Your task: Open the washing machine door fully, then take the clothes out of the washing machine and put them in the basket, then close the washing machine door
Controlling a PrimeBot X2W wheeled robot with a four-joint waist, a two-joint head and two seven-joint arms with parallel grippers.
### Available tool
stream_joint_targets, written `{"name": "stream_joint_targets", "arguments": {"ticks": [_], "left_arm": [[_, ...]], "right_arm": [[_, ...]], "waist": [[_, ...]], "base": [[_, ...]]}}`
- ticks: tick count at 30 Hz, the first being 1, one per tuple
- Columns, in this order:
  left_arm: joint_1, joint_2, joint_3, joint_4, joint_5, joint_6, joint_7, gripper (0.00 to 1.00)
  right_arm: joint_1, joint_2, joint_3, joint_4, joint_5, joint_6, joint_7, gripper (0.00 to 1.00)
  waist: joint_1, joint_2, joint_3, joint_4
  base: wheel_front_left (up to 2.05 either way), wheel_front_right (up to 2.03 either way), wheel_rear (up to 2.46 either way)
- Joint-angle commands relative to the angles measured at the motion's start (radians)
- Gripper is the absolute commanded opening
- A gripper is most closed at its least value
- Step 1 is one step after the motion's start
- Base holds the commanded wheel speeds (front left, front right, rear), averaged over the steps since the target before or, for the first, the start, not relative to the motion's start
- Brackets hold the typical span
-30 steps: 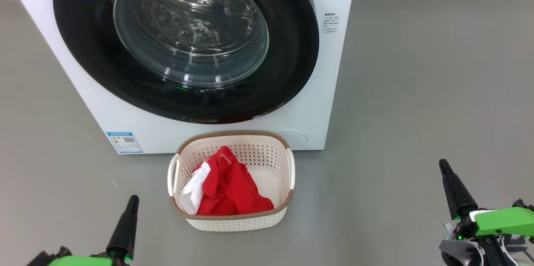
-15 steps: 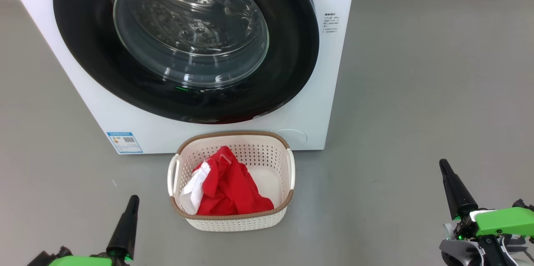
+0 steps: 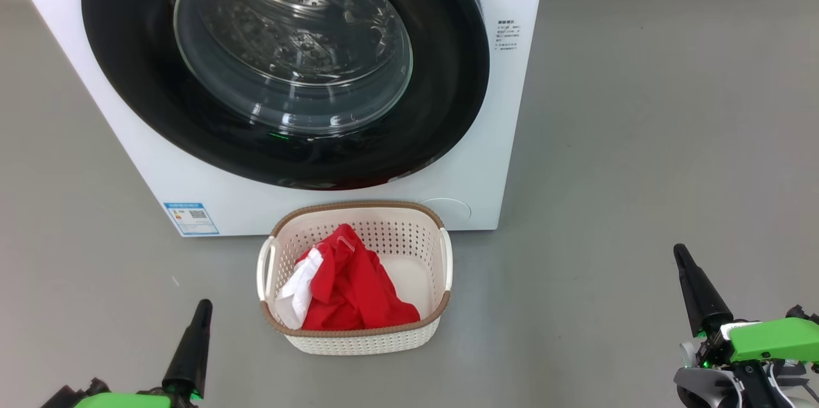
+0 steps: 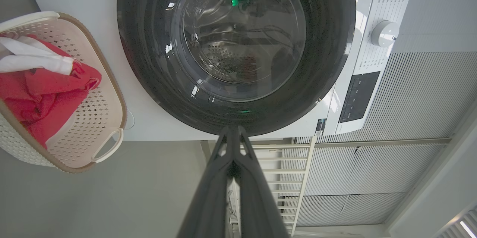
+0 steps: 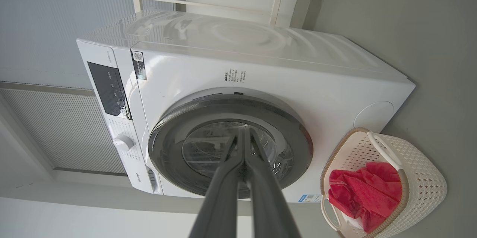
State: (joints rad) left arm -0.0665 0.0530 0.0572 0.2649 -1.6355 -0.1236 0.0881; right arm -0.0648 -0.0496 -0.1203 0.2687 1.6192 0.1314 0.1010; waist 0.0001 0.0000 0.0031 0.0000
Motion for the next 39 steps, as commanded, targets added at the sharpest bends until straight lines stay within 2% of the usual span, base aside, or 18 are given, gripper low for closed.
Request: {"name": "stream_joint_targets", "arguments": {"ticks": [1,39], "left_arm": [[-0.040,0.013,0.034,-0.021,0.009,-0.007,0.007,0.00],[-0.040,0.007,0.043,-0.020,0.016,-0.007,0.015,0.00]], "right_arm": [[-0.042,-0.008,0.015,-0.024,-0.003,-0.001,0.005,0.00],[-0.043,-0.005,0.011,-0.024,-0.007,-0.001,0.008,0.00]], "waist": [[0.0000,0.0000,0.000,0.000],[0.0000,0.0000,0.000,0.000]], "base": [[0.00,0.00,0.00],[0.00,0.00,0.00]]}}
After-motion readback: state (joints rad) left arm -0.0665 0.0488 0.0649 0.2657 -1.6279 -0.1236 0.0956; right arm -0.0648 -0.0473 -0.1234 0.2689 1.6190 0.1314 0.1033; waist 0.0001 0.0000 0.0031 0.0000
